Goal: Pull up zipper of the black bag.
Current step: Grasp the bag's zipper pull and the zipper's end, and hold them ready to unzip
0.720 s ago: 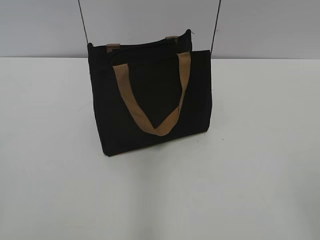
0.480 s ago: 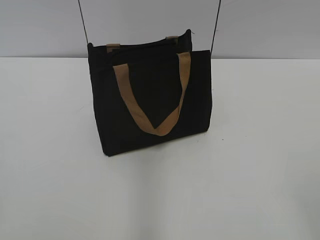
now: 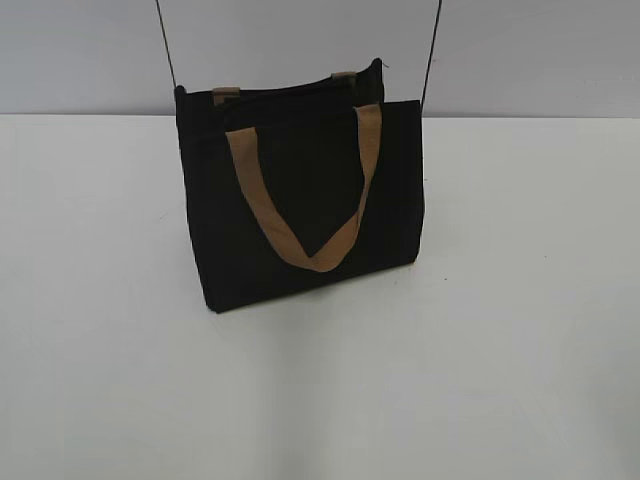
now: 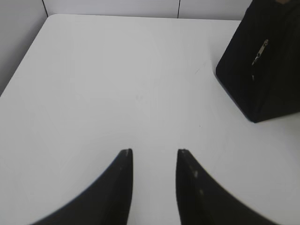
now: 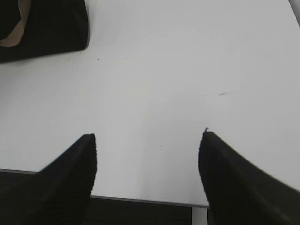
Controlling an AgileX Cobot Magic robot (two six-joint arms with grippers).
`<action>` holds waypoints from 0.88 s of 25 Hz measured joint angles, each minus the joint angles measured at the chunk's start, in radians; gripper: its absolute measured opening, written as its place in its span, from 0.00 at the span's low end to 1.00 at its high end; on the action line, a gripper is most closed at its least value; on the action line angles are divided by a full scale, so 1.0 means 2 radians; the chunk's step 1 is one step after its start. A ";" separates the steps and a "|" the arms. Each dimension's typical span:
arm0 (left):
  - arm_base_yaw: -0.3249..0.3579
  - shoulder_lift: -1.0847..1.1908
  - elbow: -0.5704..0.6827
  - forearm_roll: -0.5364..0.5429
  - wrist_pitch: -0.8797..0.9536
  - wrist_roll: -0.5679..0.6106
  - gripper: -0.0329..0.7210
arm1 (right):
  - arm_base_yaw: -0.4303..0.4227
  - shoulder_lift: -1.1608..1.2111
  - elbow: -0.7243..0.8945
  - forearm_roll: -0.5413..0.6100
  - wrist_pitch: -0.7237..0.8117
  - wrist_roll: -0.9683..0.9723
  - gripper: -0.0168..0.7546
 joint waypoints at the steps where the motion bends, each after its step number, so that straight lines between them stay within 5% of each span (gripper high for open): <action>1: 0.000 0.000 0.000 0.000 0.000 0.000 0.36 | 0.000 0.000 0.000 0.000 0.000 0.000 0.69; 9: 0.000 0.000 0.000 0.000 0.000 0.000 0.40 | 0.000 0.000 0.000 0.000 0.000 0.000 0.69; 15: 0.000 0.000 -0.003 0.000 -0.005 0.000 0.70 | 0.000 0.000 0.000 0.000 0.000 0.000 0.69; 22: 0.000 0.053 -0.017 -0.037 -0.157 0.043 0.72 | 0.000 0.000 0.000 0.000 0.000 0.000 0.69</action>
